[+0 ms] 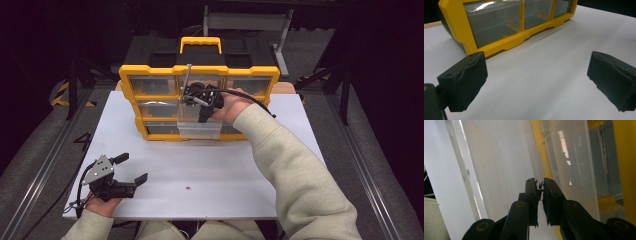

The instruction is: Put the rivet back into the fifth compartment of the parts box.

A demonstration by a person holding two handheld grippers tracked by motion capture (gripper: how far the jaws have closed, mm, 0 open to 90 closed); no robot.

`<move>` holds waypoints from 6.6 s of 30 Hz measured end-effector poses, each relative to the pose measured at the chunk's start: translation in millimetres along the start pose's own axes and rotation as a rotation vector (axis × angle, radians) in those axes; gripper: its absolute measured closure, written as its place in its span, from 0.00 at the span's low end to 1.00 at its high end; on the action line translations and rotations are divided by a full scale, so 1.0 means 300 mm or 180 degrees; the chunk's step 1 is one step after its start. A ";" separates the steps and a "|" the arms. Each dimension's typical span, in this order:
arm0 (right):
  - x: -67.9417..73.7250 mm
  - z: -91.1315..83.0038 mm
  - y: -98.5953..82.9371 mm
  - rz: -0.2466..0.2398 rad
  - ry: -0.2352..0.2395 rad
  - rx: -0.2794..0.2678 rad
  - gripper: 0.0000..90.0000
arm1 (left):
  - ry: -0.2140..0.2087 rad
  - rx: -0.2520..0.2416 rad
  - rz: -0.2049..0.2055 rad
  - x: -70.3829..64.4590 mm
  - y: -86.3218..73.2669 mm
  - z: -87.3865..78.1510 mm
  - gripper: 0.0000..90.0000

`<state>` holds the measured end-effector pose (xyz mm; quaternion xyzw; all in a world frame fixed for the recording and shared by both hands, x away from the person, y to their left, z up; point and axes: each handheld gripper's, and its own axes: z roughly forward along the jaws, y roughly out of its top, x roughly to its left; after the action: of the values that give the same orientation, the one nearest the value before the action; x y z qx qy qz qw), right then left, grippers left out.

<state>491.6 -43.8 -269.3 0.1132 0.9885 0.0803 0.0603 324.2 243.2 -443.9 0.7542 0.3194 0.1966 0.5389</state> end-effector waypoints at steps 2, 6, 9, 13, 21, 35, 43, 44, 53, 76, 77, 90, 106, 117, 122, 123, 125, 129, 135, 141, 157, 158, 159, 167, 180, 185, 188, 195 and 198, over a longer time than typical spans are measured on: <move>-0.001 0.014 -0.001 0.0011 0.0038 0.0006 0.91 | -0.0006 -0.0003 0.0002 0.000 0.000 0.001 0.04; -0.006 0.026 -0.002 0.0003 0.0065 0.0034 0.91 | 0.0004 0.0003 0.0007 0.001 0.000 0.000 0.04; -0.012 0.033 -0.005 0.0020 0.0078 0.0043 0.91 | 0.0003 0.0004 0.0007 0.001 0.000 0.000 0.04; -0.018 0.037 -0.008 0.0028 0.0085 0.0065 0.91 | -0.0007 0.0005 0.0003 0.000 0.000 0.000 0.04; -0.019 0.038 -0.012 0.0027 0.0101 0.0052 0.91 | -0.0013 -0.0003 0.0007 0.000 0.000 0.001 0.04; 0.030 -0.094 -0.032 -0.0042 -0.0269 -0.0258 0.73 | -0.0014 0.0007 0.0006 -0.001 0.000 0.004 0.04; 0.098 -0.186 -0.045 -0.0115 -0.0431 -0.0416 0.50 | -0.0013 0.0011 0.0006 -0.001 0.000 0.004 0.04; 0.112 -0.194 -0.046 -0.0142 -0.0422 -0.0437 0.49 | -0.0013 0.0011 0.0004 -0.001 0.000 0.004 0.04; 0.232 -0.212 -0.046 -0.0348 -0.0275 -0.0498 0.30 | -0.0012 0.0012 0.0006 -0.001 0.000 0.004 0.04; 0.340 -0.009 -0.074 -0.0468 0.0070 -0.0488 0.13 | -0.0007 0.0019 0.0004 -0.002 0.000 0.004 0.04; 0.342 0.003 -0.074 -0.0477 0.0080 -0.0474 0.13 | -0.0004 0.0020 0.0006 -0.002 0.000 0.003 0.04; 0.375 0.125 -0.075 -0.0542 0.0119 -0.0364 0.12 | -0.0007 0.0019 0.0005 -0.002 0.000 0.003 0.04; 0.422 0.319 -0.064 -0.0579 0.0267 -0.0106 0.13 | -0.0008 0.0028 0.0002 -0.003 -0.001 0.005 0.04; 0.456 0.434 -0.052 -0.0664 0.0345 0.0050 0.28 | -0.0018 0.0022 -0.0004 -0.002 -0.001 0.006 0.04; 0.458 0.452 -0.050 -0.0673 0.0392 0.0060 0.41 | -0.0010 0.0023 -0.0003 -0.002 -0.001 0.006 0.04; 0.459 0.456 -0.049 -0.0684 0.0413 0.0061 0.44 | -0.0009 0.0026 -0.0002 -0.002 -0.001 0.006 0.04; 0.462 0.464 -0.046 -0.0704 0.0418 0.0097 0.53 | -0.0011 0.0029 0.0000 -0.002 -0.001 0.006 0.04; 0.459 0.475 -0.041 -0.0681 0.0390 0.0128 0.67 | -0.0010 0.0038 0.0007 -0.004 -0.001 0.008 0.04; 0.462 0.473 -0.038 -0.0721 0.0387 0.0147 0.85 | -0.0006 0.0037 0.0000 -0.002 -0.001 0.007 0.04; 0.467 0.471 -0.035 -0.0758 0.0370 0.0171 0.91 | -0.0008 0.0035 0.0001 -0.002 -0.001 0.006 0.04; 0.460 0.324 -0.019 -0.0852 0.0411 0.0086 0.91 | -0.0007 0.0038 0.0004 -0.002 -0.002 0.007 0.04; 0.460 0.312 -0.018 -0.0860 0.0406 0.0089 0.91 | -0.0007 0.0038 0.0003 -0.002 -0.002 0.007 0.04; 0.460 0.300 -0.016 -0.0854 0.0408 0.0079 0.91 | -0.0005 0.0032 0.0000 -0.002 -0.002 0.007 0.04; 0.451 0.209 -0.009 -0.0882 0.0374 0.0061 0.91 | -0.0004 0.0032 -0.0001 -0.002 -0.002 0.007 0.04; 0.428 0.087 0.009 -0.0867 0.0290 0.0065 0.91 | -0.0008 0.0033 -0.0006 -0.001 -0.002 0.006 0.04; 0.411 0.047 0.015 -0.0776 0.0237 0.0093 0.91 | -0.0007 0.0033 -0.0005 -0.001 -0.002 0.006 0.04; 0.402 0.028 0.018 -0.0765 0.0229 0.0072 0.91 | -0.0005 0.0029 -0.0006 -0.001 -0.002 0.006 0.04; 0.376 -0.040 0.033 -0.0744 0.0182 0.0035 0.91 | -0.0011 0.0031 -0.0006 -0.001 -0.002 0.005 0.04; 0.362 -0.065 0.038 -0.0731 0.0177 0.0028 0.91 | 0.0002 0.0020 -0.0014 -0.001 -0.003 0.003 0.04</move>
<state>386.3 -10.3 -259.2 -0.0028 0.9966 0.0716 0.0412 324.3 242.7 -444.9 0.7552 0.3219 0.1946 0.5368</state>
